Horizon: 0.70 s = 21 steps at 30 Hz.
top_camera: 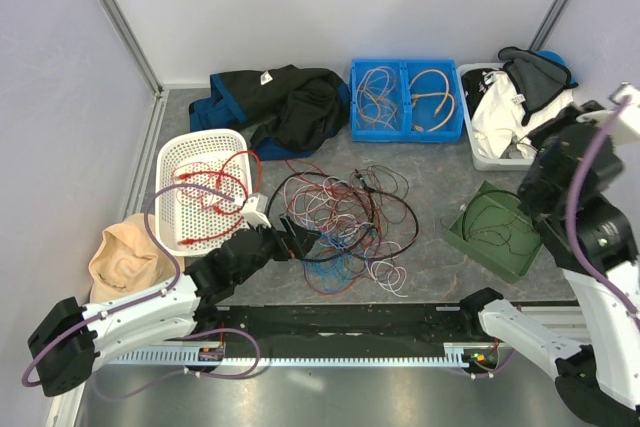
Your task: Untangle the cables
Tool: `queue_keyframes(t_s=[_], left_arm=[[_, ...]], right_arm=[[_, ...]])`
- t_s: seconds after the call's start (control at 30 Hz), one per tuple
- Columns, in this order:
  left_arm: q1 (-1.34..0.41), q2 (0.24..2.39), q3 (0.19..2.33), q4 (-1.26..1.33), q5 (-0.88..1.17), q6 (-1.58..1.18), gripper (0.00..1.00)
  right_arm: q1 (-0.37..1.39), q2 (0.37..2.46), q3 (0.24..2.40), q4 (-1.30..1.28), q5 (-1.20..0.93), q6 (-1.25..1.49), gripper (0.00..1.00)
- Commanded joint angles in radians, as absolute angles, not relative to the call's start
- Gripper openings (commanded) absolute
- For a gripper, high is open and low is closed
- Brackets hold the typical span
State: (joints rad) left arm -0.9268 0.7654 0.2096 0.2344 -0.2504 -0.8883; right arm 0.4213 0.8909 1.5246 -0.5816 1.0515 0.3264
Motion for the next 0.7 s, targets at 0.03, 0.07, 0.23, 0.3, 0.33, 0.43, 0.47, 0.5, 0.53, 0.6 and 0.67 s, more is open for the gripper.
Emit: queue_keyframes(t_s=[0.03, 0.07, 0.23, 0.3, 0.33, 0.43, 0.47, 0.5, 0.53, 0.6, 0.67], left_arm=[[-0.928, 0.759, 0.213, 0.276, -0.195, -0.917, 1.0], [-0.928, 0.756, 0.212, 0.275, -0.189, -0.917, 1.0], [-0.928, 0.712, 0.186, 0.27, -0.186, -0.922, 1.0], [-0.928, 0.698, 0.175, 0.27, -0.189, -0.922, 1.0], [-0.928, 0.689, 0.175, 0.27, -0.19, -0.92, 1.0], [-0.928, 0.683, 0.17, 0.268, -0.192, -0.913, 1.0], [-0.928, 0.686, 0.17, 0.27, -0.192, -0.913, 1.0], [-0.928, 0.687, 0.169, 0.273, -0.192, -0.913, 1.0], [-0.928, 0.695, 0.167, 0.278, -0.19, -0.913, 1.0], [-0.927, 0.716, 0.172, 0.288, -0.183, -0.914, 1.0], [-0.928, 0.733, 0.179, 0.291, -0.175, -0.911, 1.0]], right_arm=[[0.393, 0.897, 1.39, -0.542, 1.141, 0.296, 0.0], [0.381, 0.903, 1.381, -0.537, 1.132, 0.301, 0.0], [0.234, 0.937, 1.358, -0.528, 1.048, 0.325, 0.0], [0.171, 0.949, 1.353, -0.528, 0.976, 0.334, 0.0], [0.103, 0.951, 1.354, -0.526, 0.948, 0.347, 0.0], [0.032, 0.937, 1.385, -0.529, 0.865, 0.354, 0.0], [0.034, 0.937, 1.399, -0.531, 0.87, 0.351, 0.0], [0.032, 0.942, 1.413, -0.535, 0.876, 0.35, 0.0], [0.032, 0.946, 1.437, -0.538, 0.879, 0.347, 0.0], [0.034, 0.957, 1.462, -0.545, 0.894, 0.342, 0.0], [0.034, 0.962, 1.468, -0.543, 0.906, 0.338, 0.0]])
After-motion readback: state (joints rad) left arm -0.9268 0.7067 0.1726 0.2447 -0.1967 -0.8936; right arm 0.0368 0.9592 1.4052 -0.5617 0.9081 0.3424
